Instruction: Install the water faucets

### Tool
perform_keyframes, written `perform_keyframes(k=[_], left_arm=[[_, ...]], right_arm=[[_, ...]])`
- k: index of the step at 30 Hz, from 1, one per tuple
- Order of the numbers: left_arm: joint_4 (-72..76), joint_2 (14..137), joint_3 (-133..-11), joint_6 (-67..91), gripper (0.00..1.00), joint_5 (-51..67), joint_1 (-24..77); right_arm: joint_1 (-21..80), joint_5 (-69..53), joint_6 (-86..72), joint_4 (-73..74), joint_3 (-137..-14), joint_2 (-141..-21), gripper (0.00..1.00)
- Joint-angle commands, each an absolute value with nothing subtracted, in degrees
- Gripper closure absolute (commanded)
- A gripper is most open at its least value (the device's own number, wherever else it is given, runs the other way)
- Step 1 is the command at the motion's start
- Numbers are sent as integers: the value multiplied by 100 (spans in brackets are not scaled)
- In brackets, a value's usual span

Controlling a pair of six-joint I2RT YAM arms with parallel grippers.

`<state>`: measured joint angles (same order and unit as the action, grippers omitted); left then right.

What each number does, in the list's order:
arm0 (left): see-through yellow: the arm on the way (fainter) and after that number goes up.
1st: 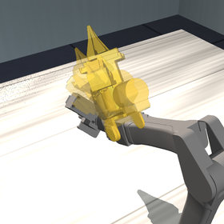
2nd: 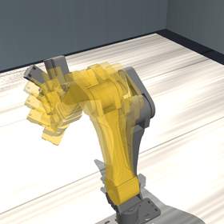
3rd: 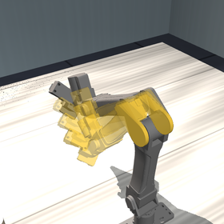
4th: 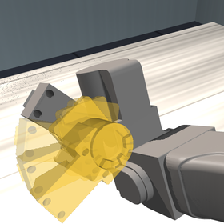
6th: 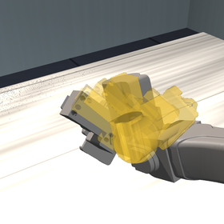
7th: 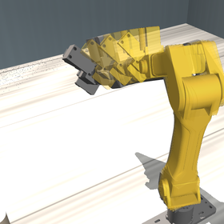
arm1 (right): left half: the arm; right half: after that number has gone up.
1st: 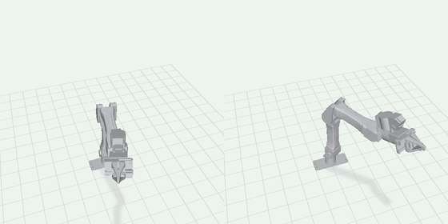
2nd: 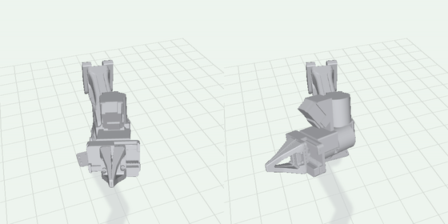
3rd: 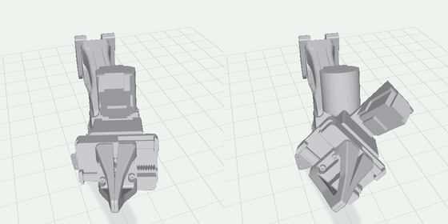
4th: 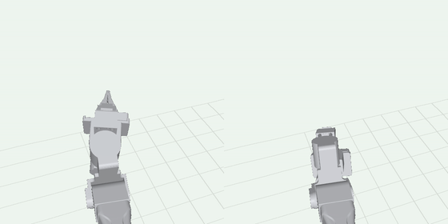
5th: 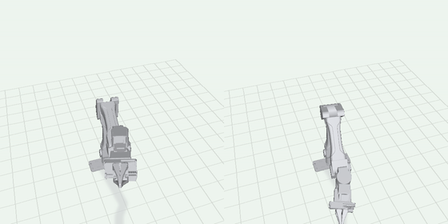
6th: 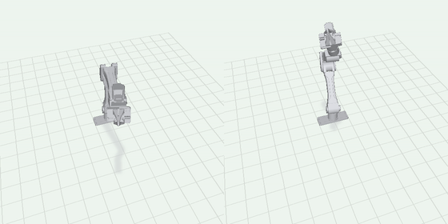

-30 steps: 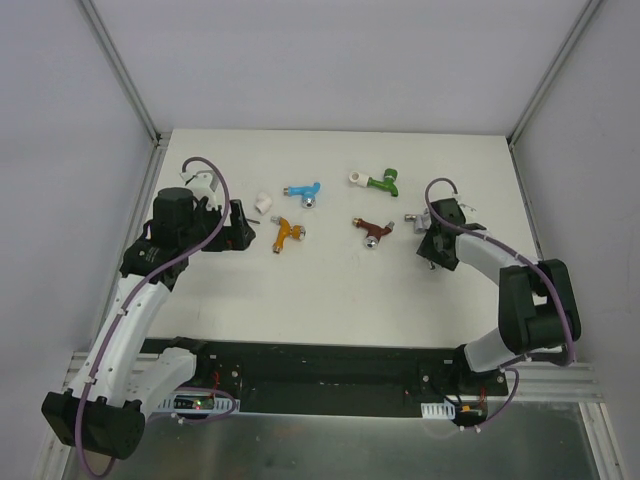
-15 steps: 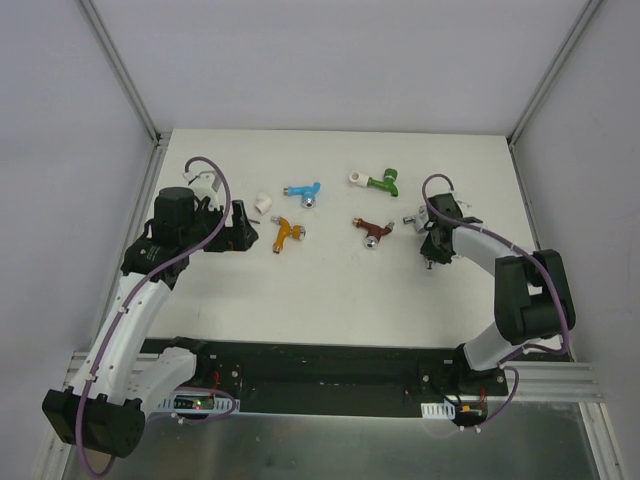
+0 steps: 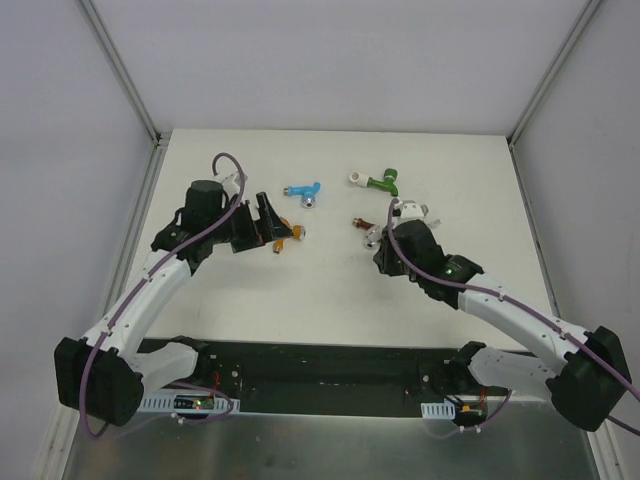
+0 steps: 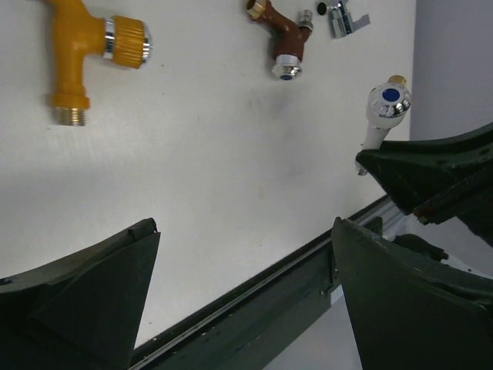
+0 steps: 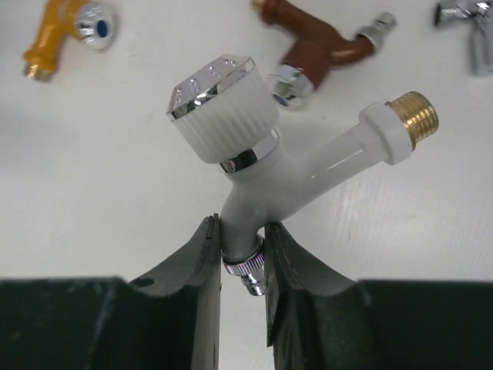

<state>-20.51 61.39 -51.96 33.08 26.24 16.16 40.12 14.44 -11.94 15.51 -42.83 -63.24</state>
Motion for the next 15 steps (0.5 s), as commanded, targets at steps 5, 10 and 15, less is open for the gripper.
perform_keyframes(k=[5,10,15], left_arm=[[374,6592,-4738,5105,1,3138,2495],[1300,6872,-4508,5651,2,3032,2864],[1380,7206,-4623,5634,6,3067,3225]], right_arm=[[5141,1012,182,282,-4201,-5994,100],[5493,835,501,114,-4333,-6170,100],[5669,659,624,44,-4421,-6293,100]])
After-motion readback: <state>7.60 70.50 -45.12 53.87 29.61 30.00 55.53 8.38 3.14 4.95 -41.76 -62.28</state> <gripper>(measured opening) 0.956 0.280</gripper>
